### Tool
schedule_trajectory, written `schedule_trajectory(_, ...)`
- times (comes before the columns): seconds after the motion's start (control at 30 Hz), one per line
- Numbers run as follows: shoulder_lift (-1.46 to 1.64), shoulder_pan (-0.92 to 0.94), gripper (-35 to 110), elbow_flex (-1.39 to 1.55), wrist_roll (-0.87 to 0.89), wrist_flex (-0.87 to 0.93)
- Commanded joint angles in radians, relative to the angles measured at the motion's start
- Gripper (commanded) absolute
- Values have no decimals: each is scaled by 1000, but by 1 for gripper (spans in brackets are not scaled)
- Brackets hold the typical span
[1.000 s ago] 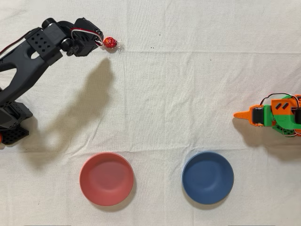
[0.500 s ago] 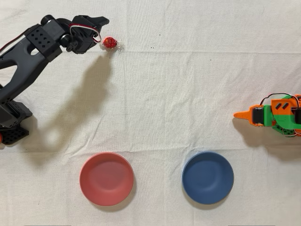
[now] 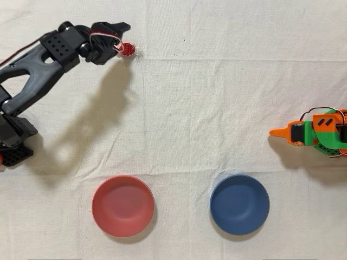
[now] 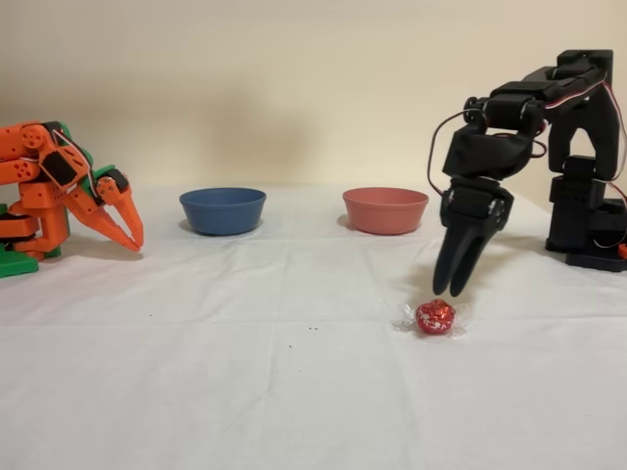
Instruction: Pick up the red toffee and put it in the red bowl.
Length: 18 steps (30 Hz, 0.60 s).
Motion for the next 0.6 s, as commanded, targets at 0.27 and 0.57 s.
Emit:
schedule_trajectory(0.27, 38, 48, 32, 31, -43, -78)
schedule_trajectory(0.57, 37, 44, 32, 94, -25, -140)
